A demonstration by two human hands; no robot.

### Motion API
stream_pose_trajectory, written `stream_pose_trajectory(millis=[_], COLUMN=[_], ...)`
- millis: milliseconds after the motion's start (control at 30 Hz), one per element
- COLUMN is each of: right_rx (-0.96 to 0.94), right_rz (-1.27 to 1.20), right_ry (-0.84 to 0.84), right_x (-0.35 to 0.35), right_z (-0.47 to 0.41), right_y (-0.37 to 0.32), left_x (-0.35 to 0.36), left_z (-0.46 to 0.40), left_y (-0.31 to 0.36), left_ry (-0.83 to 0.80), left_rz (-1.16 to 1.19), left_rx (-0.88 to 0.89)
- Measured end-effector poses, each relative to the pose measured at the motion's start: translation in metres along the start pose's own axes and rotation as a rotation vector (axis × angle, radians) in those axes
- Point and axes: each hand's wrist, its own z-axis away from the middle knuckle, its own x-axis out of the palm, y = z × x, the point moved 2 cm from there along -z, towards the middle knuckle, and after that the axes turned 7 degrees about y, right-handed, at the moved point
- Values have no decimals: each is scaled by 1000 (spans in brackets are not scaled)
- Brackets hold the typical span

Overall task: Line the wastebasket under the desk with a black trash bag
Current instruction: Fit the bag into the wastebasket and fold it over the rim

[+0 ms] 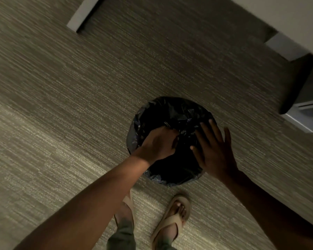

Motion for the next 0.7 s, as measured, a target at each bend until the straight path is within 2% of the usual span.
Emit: stream_pose_trajectory(millis=[133, 267, 333, 433, 533, 633, 700], right_rx=[34, 205, 212, 348, 693, 1143, 1322], right_rz=[33, -5, -145, -378, -527, -675, -743], right_ry=[-151, -155, -68, 114, 251, 240, 208], right_x=[6, 9, 7, -1, -9, -3, 5], right_z=[-12, -10, -7, -1, 18, 45, 60], right_y=[2, 16, 15, 12, 6, 0, -5], left_x=[-4, -10, -14, -20, -24, -16, -4], left_z=[-40, -74, -71, -37, 14, 69, 97], left_y=[4, -6, -4, 0, 1, -5, -17], left_ry=[-95, -175, -106, 189, 489, 752, 765], left_rz=[-124, -123, -61, 104, 306, 455, 584], left_rx=[110, 40, 86, 96, -167, -556, -862])
